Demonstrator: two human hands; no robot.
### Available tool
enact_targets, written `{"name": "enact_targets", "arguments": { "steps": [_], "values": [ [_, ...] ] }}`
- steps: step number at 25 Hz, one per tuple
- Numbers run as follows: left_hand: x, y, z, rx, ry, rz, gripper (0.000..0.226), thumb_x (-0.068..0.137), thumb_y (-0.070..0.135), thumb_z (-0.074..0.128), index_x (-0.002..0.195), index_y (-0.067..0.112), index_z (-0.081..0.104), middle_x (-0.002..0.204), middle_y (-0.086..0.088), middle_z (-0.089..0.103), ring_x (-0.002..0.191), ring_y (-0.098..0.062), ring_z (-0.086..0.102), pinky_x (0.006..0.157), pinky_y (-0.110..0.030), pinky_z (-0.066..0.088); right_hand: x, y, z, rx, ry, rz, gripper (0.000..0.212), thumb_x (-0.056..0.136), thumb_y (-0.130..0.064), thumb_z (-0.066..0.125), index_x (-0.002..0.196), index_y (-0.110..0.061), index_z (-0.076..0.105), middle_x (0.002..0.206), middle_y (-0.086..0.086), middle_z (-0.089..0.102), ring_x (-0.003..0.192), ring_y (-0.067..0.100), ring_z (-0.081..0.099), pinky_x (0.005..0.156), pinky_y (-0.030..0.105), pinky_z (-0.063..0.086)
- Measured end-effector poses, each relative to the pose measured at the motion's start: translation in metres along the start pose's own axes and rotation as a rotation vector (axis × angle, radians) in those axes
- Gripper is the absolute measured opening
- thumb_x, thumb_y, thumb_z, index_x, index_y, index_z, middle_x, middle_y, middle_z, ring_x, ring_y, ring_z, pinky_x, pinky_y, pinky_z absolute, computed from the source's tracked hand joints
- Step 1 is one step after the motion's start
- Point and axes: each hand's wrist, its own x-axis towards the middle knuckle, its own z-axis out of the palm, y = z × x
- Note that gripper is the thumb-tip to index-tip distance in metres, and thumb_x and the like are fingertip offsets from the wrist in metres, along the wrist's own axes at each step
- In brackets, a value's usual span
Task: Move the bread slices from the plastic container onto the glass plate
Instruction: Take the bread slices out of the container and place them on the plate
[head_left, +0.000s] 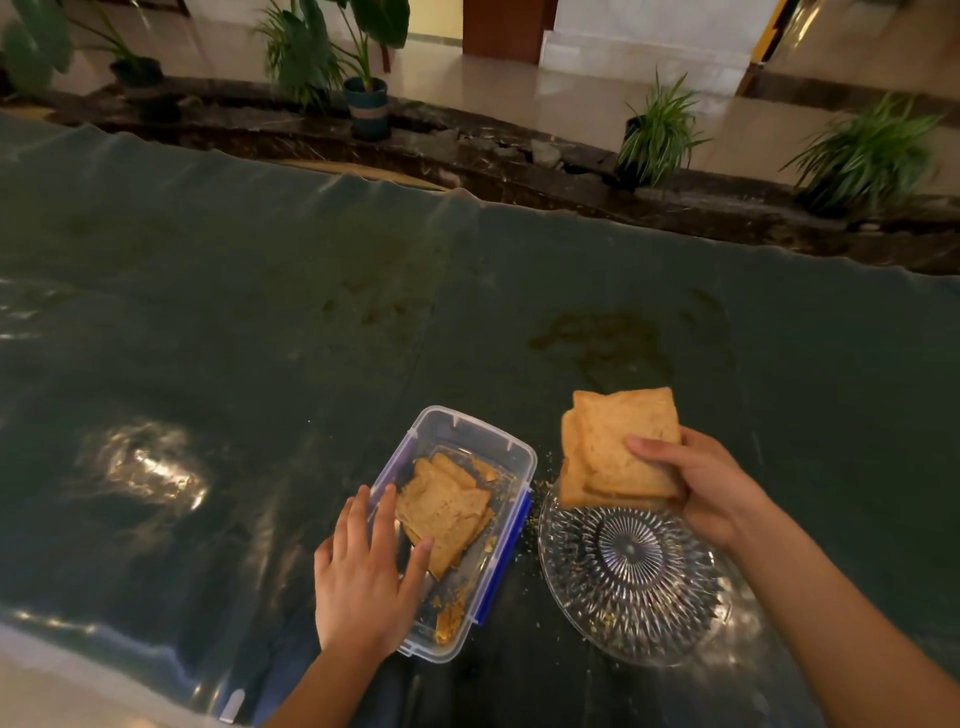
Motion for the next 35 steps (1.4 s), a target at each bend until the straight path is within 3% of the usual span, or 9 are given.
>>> {"name": "enact_targets", "arguments": {
  "steps": [6, 9, 16, 20, 22, 25, 28, 31, 35],
  "values": [
    [0.001, 0.0, 0.002, 0.018, -0.006, -0.009, 0.085, 0.085, 0.078, 0.003, 0.154, 0.031, 0.017, 0.164, -0.002, 0.021, 0.148, -0.025, 0.024, 0.115, -0.053, 0.029, 0.006, 0.065, -0.048, -0.067, 0.214, 0.136, 0.072, 0.058, -0.014, 0.086, 0.122, -0.008, 0.054, 0.115, 0.015, 0.068, 0.102, 0.037, 0.067, 0.086, 0.057, 0.056],
    [0.002, 0.001, 0.001, 0.025, -0.004, -0.013, 0.084, 0.086, 0.076, 0.006, 0.154, 0.029, 0.021, 0.163, -0.004, 0.024, 0.147, -0.026, 0.027, 0.114, -0.054, 0.031, 0.011, 0.087, -0.052, -0.12, 0.273, 0.17, 0.064, 0.069, -0.009, 0.082, 0.124, -0.007, 0.051, 0.113, 0.012, 0.065, 0.1, 0.035, 0.064, 0.085, 0.054, 0.056],
    [0.001, 0.003, 0.0, 0.037, 0.004, -0.015, 0.079, 0.088, 0.072, 0.011, 0.153, 0.03, 0.022, 0.161, -0.005, 0.028, 0.145, -0.027, 0.03, 0.113, -0.053, 0.033, 0.005, 0.092, -0.048, -0.5, 0.4, -0.058, 0.034, 0.081, -0.014, 0.074, 0.113, -0.013, 0.062, 0.111, 0.005, 0.068, 0.096, 0.024, 0.065, 0.083, 0.048, 0.057],
    [0.002, 0.002, 0.0, 0.052, -0.001, -0.021, 0.077, 0.089, 0.072, 0.009, 0.153, 0.03, 0.019, 0.162, -0.004, 0.026, 0.146, -0.026, 0.028, 0.114, -0.052, 0.031, -0.01, 0.076, -0.035, -0.756, 0.493, -0.151, 0.043, 0.082, -0.017, 0.073, 0.123, -0.015, 0.058, 0.117, 0.003, 0.065, 0.102, 0.02, 0.061, 0.087, 0.04, 0.05],
    [0.001, 0.002, 0.001, 0.06, 0.0, -0.019, 0.075, 0.09, 0.07, 0.011, 0.153, 0.03, 0.02, 0.161, -0.004, 0.027, 0.145, -0.026, 0.029, 0.113, -0.051, 0.032, -0.016, 0.062, -0.011, -0.748, 0.451, -0.245, 0.042, 0.082, -0.015, 0.073, 0.122, -0.019, 0.059, 0.114, -0.003, 0.067, 0.104, 0.017, 0.063, 0.089, 0.038, 0.05],
    [0.002, 0.001, 0.0, 0.059, 0.004, -0.019, 0.074, 0.09, 0.068, 0.015, 0.153, 0.029, 0.022, 0.16, -0.004, 0.028, 0.145, -0.025, 0.03, 0.112, -0.049, 0.032, -0.017, 0.042, 0.043, -0.702, 0.291, -0.392, 0.037, 0.081, -0.016, 0.072, 0.114, -0.028, 0.061, 0.1, -0.015, 0.067, 0.091, 0.001, 0.063, 0.078, 0.022, 0.051],
    [0.002, 0.0, 0.0, 0.061, 0.003, -0.021, 0.073, 0.091, 0.068, 0.016, 0.153, 0.03, 0.023, 0.161, -0.003, 0.027, 0.145, -0.024, 0.029, 0.113, -0.048, 0.03, -0.008, 0.032, 0.1, -0.675, 0.082, -0.409, 0.036, 0.082, -0.017, 0.072, 0.113, -0.029, 0.061, 0.096, -0.013, 0.066, 0.087, 0.0, 0.062, 0.073, 0.014, 0.048],
    [0.001, 0.0, 0.0, 0.057, 0.007, -0.022, 0.072, 0.092, 0.066, 0.019, 0.152, 0.027, 0.028, 0.16, -0.005, 0.031, 0.144, -0.025, 0.032, 0.112, -0.049, 0.033, 0.014, 0.038, 0.146, -0.889, -0.068, -0.393, 0.039, 0.082, -0.022, 0.07, 0.12, -0.023, 0.06, 0.103, -0.009, 0.066, 0.092, 0.006, 0.063, 0.08, 0.022, 0.05],
    [0.002, 0.0, 0.001, 0.061, 0.001, -0.021, 0.069, 0.093, 0.063, 0.022, 0.151, 0.027, 0.031, 0.159, -0.005, 0.033, 0.143, -0.026, 0.035, 0.111, -0.049, 0.034, 0.052, 0.058, 0.194, -1.426, -0.169, -0.306, 0.051, 0.079, -0.038, 0.069, 0.122, -0.014, 0.055, 0.12, 0.009, 0.062, 0.112, 0.029, 0.059, 0.085, 0.037, 0.048]
  ]
}}
